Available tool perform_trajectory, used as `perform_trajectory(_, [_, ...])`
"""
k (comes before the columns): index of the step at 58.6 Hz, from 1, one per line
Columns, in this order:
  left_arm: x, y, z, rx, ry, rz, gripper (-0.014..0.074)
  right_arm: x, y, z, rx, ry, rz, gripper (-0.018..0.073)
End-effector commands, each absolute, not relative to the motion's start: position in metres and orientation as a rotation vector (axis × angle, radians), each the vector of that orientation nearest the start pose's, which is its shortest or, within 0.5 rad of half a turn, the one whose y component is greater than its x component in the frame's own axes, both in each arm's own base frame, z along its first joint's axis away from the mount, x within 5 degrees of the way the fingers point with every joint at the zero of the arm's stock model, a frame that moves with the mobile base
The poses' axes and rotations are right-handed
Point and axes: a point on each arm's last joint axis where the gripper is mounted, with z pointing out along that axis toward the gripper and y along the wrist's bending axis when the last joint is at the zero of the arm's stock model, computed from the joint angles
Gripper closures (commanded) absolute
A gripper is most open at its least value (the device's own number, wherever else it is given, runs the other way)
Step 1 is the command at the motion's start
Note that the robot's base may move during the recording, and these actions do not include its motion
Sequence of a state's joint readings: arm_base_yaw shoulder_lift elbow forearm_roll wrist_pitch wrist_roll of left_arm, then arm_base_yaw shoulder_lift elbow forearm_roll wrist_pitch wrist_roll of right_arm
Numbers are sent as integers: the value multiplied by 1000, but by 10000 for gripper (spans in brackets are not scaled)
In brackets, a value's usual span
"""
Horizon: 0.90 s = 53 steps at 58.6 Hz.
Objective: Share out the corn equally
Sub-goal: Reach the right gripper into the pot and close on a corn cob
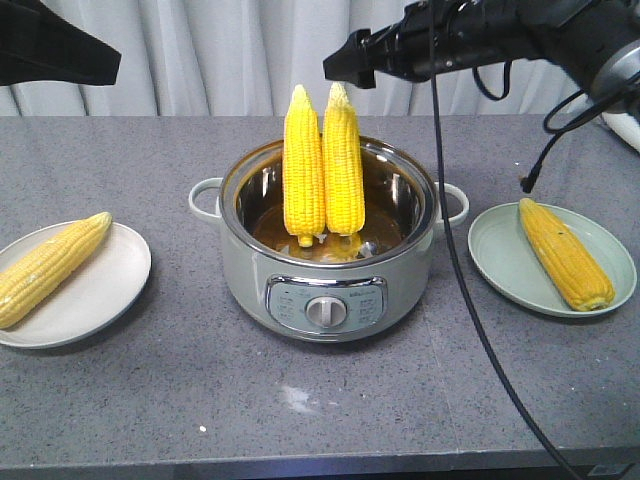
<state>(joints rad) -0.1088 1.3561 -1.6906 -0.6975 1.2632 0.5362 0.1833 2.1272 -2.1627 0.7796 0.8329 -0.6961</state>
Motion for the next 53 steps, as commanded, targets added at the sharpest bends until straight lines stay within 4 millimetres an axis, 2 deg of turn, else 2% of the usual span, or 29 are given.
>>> perform_trajectory(1, [231, -84, 497, 739, 2006, -699, 604, 470, 135, 390, -562, 1872, 641, -104])
perform_trajectory(17, [231, -84, 497, 739, 2006, -699, 604, 485, 139, 362, -530, 1918, 687, -83])
perform_trajectory(22, [231, -84, 497, 739, 2006, -699, 604, 486, 140, 358, -538, 1931, 691, -44])
perform_trajectory(30, [231, -84, 497, 739, 2006, -699, 604, 485, 140, 356, -552, 1946, 705, 97])
perform_trajectory(47, [231, -84, 497, 739, 2006, -699, 604, 485, 140, 356, -564, 1941, 693, 568])
perform_trajectory(53, [231, -84, 497, 739, 2006, -699, 604, 484, 140, 358, -567, 1936, 691, 570])
